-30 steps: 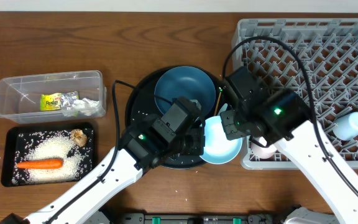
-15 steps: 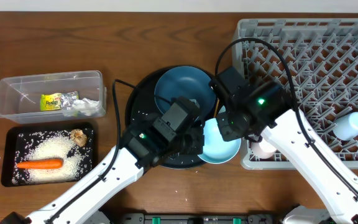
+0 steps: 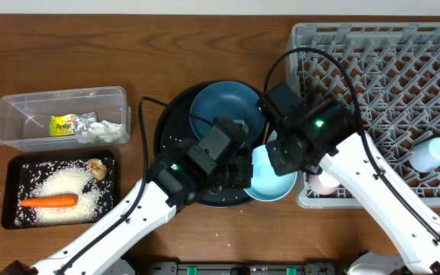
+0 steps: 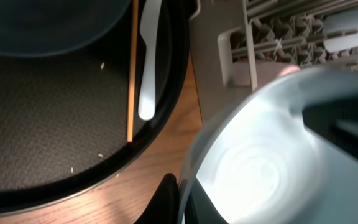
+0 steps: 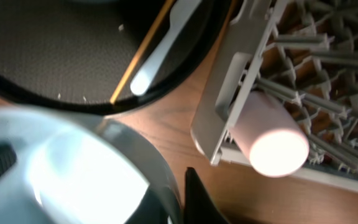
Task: Sort waste into correct bins and load items into the dishwasher rack
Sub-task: 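Close the right gripper on the bowl rim, open the left gripper, then carry the light blue bowl right over the dish rack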
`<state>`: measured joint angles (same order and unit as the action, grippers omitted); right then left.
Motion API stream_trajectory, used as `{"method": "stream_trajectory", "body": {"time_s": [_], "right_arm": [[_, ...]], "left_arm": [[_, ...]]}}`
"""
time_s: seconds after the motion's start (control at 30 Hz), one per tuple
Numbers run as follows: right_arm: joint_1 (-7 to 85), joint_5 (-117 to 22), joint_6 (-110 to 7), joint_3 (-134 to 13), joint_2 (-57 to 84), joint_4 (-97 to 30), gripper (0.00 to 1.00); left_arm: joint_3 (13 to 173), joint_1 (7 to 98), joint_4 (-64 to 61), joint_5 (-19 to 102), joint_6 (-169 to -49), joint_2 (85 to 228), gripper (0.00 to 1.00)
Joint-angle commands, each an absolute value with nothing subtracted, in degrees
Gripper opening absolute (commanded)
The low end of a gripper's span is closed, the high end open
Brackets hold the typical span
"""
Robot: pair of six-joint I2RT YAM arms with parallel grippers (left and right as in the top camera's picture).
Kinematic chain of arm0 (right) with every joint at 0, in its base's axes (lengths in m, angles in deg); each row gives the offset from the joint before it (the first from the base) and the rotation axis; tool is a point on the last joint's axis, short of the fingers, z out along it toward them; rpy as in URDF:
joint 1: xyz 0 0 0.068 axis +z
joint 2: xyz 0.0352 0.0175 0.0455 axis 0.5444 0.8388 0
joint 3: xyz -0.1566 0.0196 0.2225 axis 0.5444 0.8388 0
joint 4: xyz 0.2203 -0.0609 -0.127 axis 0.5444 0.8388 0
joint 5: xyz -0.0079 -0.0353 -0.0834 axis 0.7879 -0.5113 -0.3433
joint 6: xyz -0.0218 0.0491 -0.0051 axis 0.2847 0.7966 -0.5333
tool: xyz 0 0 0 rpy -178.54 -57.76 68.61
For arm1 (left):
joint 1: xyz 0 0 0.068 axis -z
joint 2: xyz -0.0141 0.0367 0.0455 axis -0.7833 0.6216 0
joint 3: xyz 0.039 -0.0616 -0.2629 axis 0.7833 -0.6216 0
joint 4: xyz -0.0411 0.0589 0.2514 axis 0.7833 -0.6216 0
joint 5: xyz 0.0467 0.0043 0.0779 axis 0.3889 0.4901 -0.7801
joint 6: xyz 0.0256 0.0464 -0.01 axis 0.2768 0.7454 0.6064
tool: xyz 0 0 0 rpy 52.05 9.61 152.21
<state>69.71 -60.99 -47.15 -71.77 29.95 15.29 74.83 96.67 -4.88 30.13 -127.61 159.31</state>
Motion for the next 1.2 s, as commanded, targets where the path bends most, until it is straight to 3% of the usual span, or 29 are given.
{"method": "stream_trajectory", "body": {"time_s": [0.0, 0.2, 0.23, 0.27, 0.33, 0.4, 0.73, 1.0, 1.13, 1.17], "right_arm": [[70.1, -62.3, -46.2, -71.5, 30.4, 14.4, 0.01], [69.4, -66.2, -45.5, -71.9, 30.2, 14.7, 0.01], [68.9, -66.9, -44.7, -72.1, 30.0, 14.9, 0.01], [68.2, -67.6, -44.0, -72.5, 29.7, 15.3, 0.01], [66.3, -67.6, -43.7, -73.6, 29.0, 15.9, 0.01], [64.3, -67.6, -43.7, -75.2, 28.1, 16.9, 0.01], [46.6, -76.7, -43.8, -86.0, 27.2, 31.0, 0.01], [22.5, -82.5, -39.1, -86.5, 29.0, 27.0, 0.01], [15.3, -85.3, -37.4, -86.5, 31.3, 25.2, 0.01], [14.2, -85.6, -37.0, -86.5, 31.9, 24.7, 0.01]], "left_arm": [[76.2, 97.1, -5.1, 29.8, -126.4, 157.7, 0.06], [76.2, 97.0, -3.5, 24.4, -124.1, 156.0, 0.08], [76.2, 96.8, -2.7, 24.4, -123.1, 155.5, 0.17], [76.2, 96.4, -1.5, 24.4, -122.1, 154.7, 0.36], [76.2, 95.4, 0.3, 23.8, -121.9, 152.9, 0.59], [76.2, 93.7, 2.2, 23.9, -121.8, 150.7, 0.70], [76.2, 85.9, -4.6, 23.8, -120.5, 141.9, 0.70], [76.1, 85.3, -17.9, 23.6, -115.2, 144.2, 0.71], [76.0, 85.3, -21.4, 23.6, -112.8, 146.3, 0.71], [76.0, 85.3, -21.7, 23.6, -112.9, 146.7, 0.78]]}}
